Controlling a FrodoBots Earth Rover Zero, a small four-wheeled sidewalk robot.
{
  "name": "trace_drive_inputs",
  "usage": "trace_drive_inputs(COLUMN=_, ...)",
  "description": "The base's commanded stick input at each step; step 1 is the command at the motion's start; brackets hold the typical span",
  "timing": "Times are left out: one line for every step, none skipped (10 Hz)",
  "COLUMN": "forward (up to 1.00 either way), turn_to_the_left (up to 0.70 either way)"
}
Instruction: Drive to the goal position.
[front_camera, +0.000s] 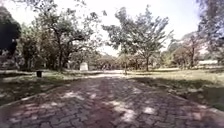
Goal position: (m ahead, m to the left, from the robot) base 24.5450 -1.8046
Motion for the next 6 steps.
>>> trace_drive_inputs(forward=0.7, turn_to_the_left=0.0)
trace_drive_inputs(forward=0.7, turn_to_the_left=0.0)
trace_drive_inputs(forward=0.7, turn_to_the_left=0.0)
trace_drive_inputs(forward=0.7, turn_to_the_left=0.0)
trace_drive_inputs(forward=0.7, turn_to_the_left=0.0)
trace_drive_inputs(forward=0.7, turn_to_the_left=0.0)
